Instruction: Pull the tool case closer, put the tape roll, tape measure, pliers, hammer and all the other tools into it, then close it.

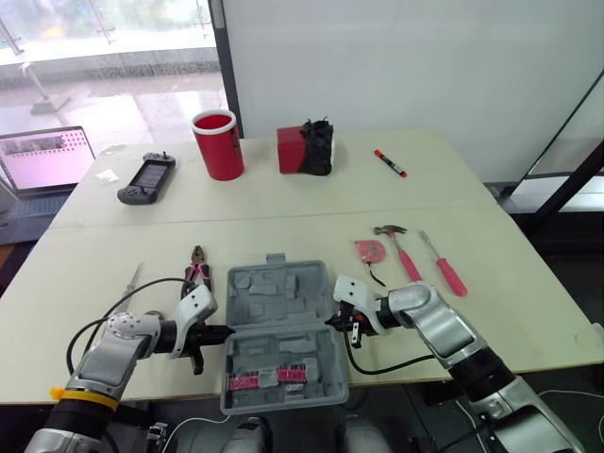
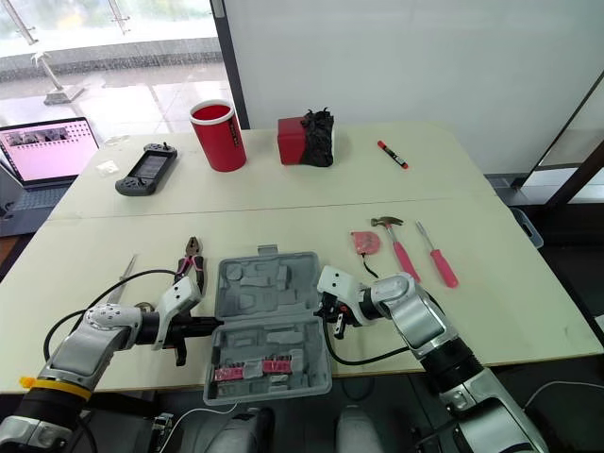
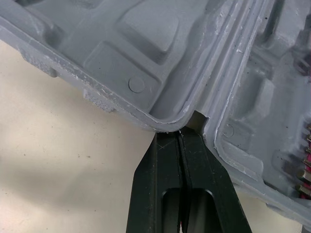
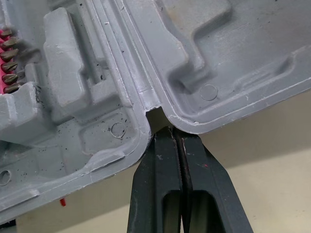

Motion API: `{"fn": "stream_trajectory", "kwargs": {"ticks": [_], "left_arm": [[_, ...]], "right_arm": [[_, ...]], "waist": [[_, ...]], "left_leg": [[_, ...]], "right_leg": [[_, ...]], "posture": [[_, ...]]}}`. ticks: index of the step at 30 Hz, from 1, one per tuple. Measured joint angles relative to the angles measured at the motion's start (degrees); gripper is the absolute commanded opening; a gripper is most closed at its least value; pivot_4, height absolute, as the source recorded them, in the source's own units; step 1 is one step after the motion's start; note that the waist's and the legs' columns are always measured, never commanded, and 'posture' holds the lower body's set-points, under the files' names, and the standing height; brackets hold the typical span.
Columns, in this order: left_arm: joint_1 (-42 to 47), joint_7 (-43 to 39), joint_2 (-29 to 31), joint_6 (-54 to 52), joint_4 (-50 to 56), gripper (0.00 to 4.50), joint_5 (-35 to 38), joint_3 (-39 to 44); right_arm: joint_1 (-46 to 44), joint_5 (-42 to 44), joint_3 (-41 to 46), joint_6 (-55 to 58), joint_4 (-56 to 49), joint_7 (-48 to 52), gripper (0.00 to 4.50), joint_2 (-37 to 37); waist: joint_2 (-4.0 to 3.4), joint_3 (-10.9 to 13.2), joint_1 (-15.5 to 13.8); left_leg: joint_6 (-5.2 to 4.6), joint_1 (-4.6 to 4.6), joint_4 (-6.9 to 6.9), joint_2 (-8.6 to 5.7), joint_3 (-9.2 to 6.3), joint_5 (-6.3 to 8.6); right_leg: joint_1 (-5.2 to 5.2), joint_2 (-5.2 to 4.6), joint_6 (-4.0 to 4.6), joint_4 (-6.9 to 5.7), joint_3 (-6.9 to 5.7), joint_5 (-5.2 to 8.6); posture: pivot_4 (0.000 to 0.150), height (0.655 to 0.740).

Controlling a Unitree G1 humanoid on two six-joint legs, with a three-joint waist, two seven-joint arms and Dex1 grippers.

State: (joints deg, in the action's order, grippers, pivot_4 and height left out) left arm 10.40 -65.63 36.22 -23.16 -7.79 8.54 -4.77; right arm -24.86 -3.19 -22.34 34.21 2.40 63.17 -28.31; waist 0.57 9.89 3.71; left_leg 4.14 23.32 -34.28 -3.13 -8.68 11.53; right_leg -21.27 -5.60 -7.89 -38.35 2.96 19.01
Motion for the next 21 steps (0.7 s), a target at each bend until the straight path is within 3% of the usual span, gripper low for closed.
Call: {"fn": "stream_trajectory", "kwargs": {"ticks": [21], "left_arm": [[-1.2,1.5,1.3,-0.3,1.0,0.0,1.3,-1.2]], "right_arm": [[-1.0,3.4,-1.4,0.6,1.8,2.5,0.05,-2.3]], "waist": [[-0.01,-0.4,-0.7]], "left_leg": [[-0.01,-0.07,0.06,0.01,0.02,0.01]], "right_leg": [[0.11,-0.01,0.0,0.14,0.0,0.0]], "posture": [[0.15,0.74]]}}
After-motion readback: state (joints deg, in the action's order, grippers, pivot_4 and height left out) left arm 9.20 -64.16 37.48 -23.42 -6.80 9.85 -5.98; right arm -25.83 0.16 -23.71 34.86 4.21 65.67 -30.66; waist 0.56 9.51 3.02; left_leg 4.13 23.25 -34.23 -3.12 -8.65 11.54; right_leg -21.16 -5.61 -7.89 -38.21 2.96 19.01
